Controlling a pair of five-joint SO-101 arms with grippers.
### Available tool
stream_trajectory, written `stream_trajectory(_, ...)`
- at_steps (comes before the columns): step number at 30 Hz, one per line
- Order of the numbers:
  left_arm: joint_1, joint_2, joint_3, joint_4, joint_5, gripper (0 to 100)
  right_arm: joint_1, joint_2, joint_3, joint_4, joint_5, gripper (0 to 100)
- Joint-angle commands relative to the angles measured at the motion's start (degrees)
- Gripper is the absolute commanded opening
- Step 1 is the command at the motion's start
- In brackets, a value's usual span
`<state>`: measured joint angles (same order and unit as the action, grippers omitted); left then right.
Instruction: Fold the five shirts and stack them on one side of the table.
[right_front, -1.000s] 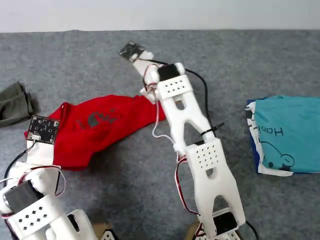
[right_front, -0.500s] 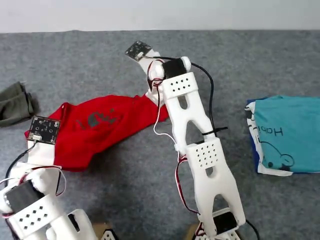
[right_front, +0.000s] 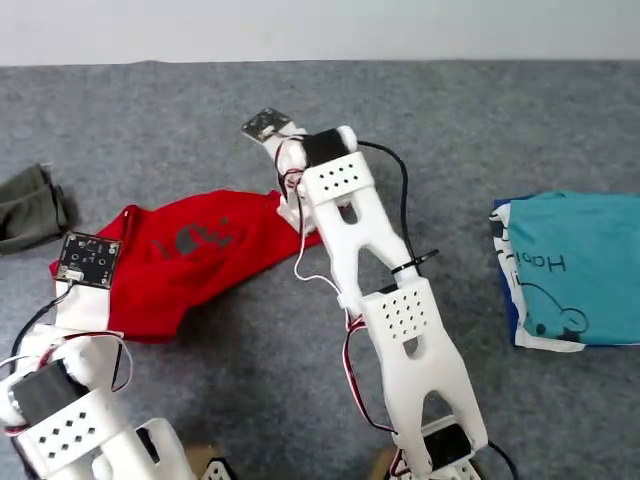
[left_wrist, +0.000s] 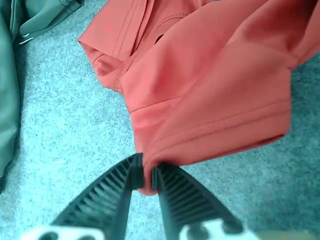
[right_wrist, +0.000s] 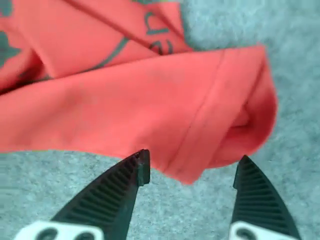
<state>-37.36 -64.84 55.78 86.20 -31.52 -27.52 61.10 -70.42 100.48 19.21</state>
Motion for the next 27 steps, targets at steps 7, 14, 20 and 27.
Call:
stream_trajectory(7,0.0,-0.5,-0.2,-0.9,-0.5,0,-2.5,1.1,-0.5,0.2,1.1,14.7)
stream_trajectory(14,0.1,-0.5,-0.2,-0.9,-0.5,0,-2.2,-0.8,-1.2,2.2,8.1,0.9)
stream_trajectory(20,0.1,-0.5,1.7,-2.1,-0.5,0,-0.9,-7.2,-1.2,2.6,8.1,1.0)
stream_trajectory(27,-0.1,-0.9,-1.3,-2.0,-0.4,0,0.8,-21.7,-1.1,2.6,8.4,1.0)
